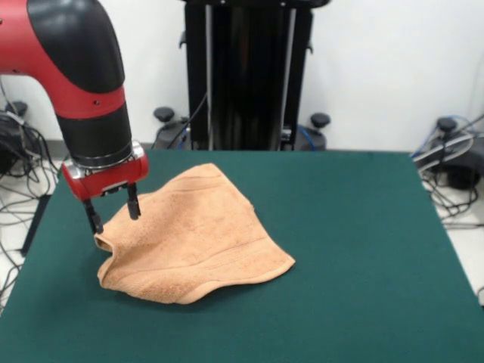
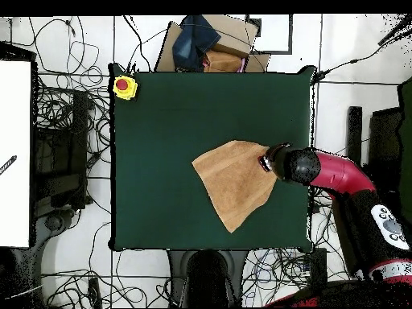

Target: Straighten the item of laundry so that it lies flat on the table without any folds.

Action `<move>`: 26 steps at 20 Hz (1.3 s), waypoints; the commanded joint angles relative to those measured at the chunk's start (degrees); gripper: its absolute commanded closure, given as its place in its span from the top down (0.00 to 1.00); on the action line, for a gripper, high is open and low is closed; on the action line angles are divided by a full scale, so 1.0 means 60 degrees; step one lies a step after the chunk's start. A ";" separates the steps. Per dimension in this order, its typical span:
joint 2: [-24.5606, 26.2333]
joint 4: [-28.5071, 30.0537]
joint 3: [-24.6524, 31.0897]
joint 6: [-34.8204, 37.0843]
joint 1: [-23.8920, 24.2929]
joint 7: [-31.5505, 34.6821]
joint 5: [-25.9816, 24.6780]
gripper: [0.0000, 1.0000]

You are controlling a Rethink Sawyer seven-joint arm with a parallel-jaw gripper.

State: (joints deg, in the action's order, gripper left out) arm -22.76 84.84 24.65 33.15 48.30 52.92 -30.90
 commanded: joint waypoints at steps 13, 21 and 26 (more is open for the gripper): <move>0.0211 0.0200 0.0722 0.0539 -0.0279 -0.1349 -0.0688 1.00; 0.0612 -0.0003 0.0581 0.0431 -0.0263 -0.1341 -0.0818 1.00; 0.0509 -0.0042 0.0614 0.0372 -0.0307 -0.1395 -0.0879 1.00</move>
State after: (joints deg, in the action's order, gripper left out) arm -20.92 84.82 24.69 33.15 48.30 52.92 -31.00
